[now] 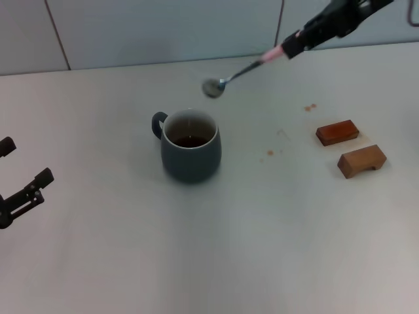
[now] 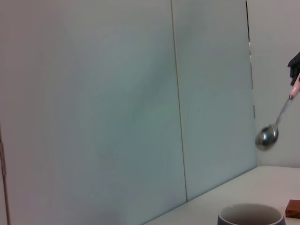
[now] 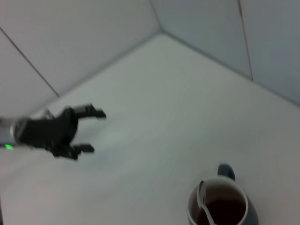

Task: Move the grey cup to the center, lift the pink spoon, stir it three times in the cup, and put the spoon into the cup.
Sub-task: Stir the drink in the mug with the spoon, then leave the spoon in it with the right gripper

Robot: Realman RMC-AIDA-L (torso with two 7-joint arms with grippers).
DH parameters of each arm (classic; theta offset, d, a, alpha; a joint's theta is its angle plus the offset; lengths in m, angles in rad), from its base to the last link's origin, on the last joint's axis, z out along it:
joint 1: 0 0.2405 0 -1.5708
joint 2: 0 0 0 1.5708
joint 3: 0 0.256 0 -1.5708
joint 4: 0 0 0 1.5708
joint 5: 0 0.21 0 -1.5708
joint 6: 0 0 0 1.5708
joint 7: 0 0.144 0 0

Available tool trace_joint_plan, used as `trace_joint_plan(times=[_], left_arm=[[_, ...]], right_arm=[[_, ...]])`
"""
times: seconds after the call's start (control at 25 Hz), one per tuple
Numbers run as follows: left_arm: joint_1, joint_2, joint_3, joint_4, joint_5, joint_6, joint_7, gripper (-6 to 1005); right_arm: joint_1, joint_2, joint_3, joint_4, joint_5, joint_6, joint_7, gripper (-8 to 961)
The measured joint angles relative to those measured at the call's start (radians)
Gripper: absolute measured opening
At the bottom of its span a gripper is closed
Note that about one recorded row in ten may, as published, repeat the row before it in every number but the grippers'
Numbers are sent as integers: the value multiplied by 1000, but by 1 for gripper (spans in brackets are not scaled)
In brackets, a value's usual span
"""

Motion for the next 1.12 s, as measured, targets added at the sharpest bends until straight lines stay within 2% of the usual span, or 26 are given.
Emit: trace_joint_plan(times=[0.2,0.52,0.76,1.12], left_arm=[[-1,-3,0,0,0,-1,0,844],[-1,-4,0,0,0,0,0,844],[-2,-4,0,0,0,2,0,844],[-4,-6,3,0,0,3,0,844]], right_arm=[[59,20,-43,48,-72,42,28,109],[75,45,-121,81,-85,93,28,109],[85,64,-209,152,-87,207,27,109],[105,94,-233,179,-101,242,22,110]])
